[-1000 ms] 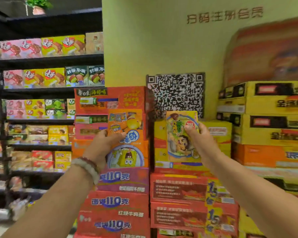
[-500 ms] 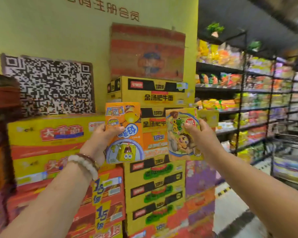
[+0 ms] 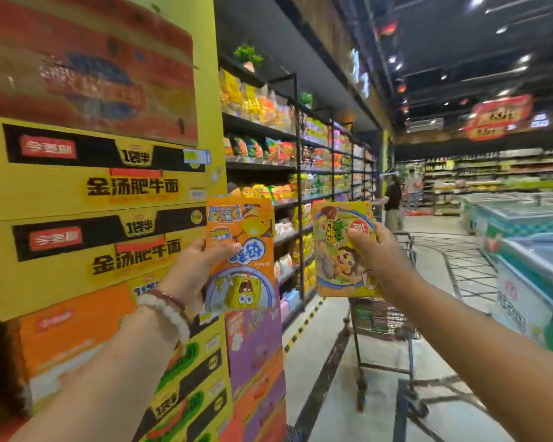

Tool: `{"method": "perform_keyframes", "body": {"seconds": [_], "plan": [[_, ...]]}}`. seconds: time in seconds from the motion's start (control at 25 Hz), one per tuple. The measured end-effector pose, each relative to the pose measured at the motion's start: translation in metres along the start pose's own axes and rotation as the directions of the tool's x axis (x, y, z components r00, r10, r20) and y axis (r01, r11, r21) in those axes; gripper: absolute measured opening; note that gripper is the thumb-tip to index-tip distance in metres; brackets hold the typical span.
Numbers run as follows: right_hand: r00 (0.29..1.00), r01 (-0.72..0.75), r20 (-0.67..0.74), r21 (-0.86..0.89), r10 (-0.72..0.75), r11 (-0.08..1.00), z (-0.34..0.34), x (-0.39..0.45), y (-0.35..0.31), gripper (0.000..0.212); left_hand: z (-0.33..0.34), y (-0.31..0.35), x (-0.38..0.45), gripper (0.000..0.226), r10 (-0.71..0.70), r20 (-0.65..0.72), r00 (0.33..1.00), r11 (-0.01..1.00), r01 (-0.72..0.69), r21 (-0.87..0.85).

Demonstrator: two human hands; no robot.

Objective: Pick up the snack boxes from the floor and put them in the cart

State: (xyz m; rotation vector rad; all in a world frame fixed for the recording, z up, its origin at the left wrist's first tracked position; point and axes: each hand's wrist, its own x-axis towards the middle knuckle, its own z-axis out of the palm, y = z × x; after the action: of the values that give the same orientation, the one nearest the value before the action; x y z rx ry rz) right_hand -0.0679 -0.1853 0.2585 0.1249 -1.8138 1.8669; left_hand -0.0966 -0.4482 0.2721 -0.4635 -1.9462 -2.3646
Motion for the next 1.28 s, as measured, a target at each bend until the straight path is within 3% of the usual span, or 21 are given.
{"method": "perform_keyframes", "body": {"seconds": [0.16,0.32,0.44,0.72,0.88,0.96,1.12,1.28], "plan": [[0.991,0.005,-0.136,-0.017,-0.008,1.000,-0.019,0.021,0.015,0.012,0.022,-0.023,0.051,0.024,-0.044,0.081,0.996,0.999,0.042,0.029],[0.981,0.010,-0.191,-0.096,-0.028,0.995,-0.047,0.042,0.032,0.030,0.055,-0.053,0.093,0.018,-0.053,0.133,0.990,0.999,0.052,0.006],[0.972,0.006,-0.232,-0.129,-0.036,0.992,-0.081,0.060,0.049,0.030,0.090,-0.078,0.121,0.026,-0.065,0.181,0.981,0.998,0.067,-0.004],[0.968,-0.017,-0.249,-0.160,-0.024,0.987,-0.174,0.129,0.087,0.033,0.191,-0.139,0.198,0.009,-0.105,0.279,0.955,0.992,0.120,-0.035],[0.965,-0.051,-0.264,-0.195,-0.002,0.979,-0.220,0.173,0.107,0.029,0.238,-0.170,0.239,0.051,-0.121,0.325,0.938,0.987,0.149,-0.064],[0.962,-0.059,-0.273,-0.178,0.008,0.982,-0.237,0.192,0.117,0.024,0.252,-0.184,0.259,0.047,-0.140,0.329,0.934,0.982,0.174,-0.076],[0.955,-0.101,-0.292,-0.151,0.053,0.983,-0.260,0.232,0.147,0.034,0.267,-0.218,0.308,0.058,-0.180,0.326,0.928,0.974,0.215,-0.072],[0.943,-0.137,-0.323,-0.169,0.076,0.976,-0.272,0.281,0.185,0.019,0.280,-0.256,0.369,0.048,-0.210,0.320,0.924,0.965,0.248,-0.083]]}}
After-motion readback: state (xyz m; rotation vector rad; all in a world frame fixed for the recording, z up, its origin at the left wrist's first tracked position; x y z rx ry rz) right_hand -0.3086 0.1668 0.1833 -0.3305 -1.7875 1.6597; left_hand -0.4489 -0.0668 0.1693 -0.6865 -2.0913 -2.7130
